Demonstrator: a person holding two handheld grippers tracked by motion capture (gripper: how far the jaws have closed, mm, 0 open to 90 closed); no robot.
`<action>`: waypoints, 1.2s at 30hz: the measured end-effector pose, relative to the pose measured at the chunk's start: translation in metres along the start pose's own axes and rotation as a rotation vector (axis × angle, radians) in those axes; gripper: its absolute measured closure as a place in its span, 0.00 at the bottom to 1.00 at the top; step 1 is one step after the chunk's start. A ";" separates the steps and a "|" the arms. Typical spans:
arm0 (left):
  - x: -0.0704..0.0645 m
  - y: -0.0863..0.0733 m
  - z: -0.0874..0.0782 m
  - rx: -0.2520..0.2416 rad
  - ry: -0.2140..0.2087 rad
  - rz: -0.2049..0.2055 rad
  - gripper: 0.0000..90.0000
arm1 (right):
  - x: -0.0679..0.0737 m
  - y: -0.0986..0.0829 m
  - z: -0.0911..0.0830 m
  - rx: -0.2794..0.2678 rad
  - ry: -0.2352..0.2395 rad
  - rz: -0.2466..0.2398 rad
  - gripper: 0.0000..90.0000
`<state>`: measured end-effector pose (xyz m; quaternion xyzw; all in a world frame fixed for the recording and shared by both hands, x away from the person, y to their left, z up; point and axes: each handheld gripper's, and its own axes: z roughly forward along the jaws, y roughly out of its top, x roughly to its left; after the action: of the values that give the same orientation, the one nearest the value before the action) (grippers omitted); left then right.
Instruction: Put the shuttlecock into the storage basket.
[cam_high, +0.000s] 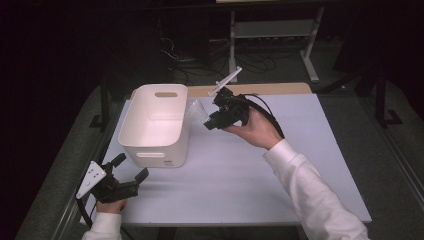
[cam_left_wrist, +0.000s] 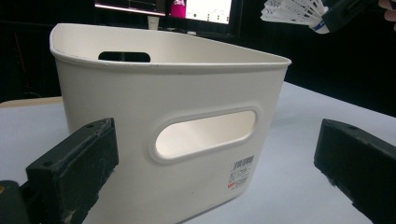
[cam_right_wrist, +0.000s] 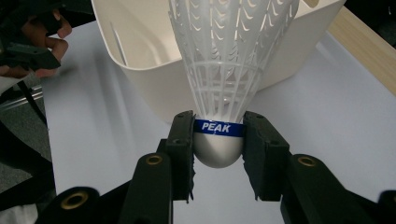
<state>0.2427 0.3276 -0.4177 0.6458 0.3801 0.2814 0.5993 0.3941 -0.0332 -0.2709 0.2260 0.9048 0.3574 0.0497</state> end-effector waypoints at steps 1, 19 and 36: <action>0.000 0.000 0.000 -0.001 0.000 -0.001 0.00 | 0.000 0.002 0.000 0.004 -0.003 -0.003 0.71; 0.000 0.000 0.001 -0.009 -0.004 -0.006 0.00 | 0.007 0.026 0.014 0.003 0.024 -0.062 0.71; 0.000 0.000 0.001 -0.008 -0.005 -0.002 0.00 | 0.008 0.042 0.024 -0.005 0.047 -0.080 0.71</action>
<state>0.2431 0.3274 -0.4182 0.6438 0.3780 0.2808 0.6031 0.4086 0.0125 -0.2603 0.1813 0.9132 0.3624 0.0434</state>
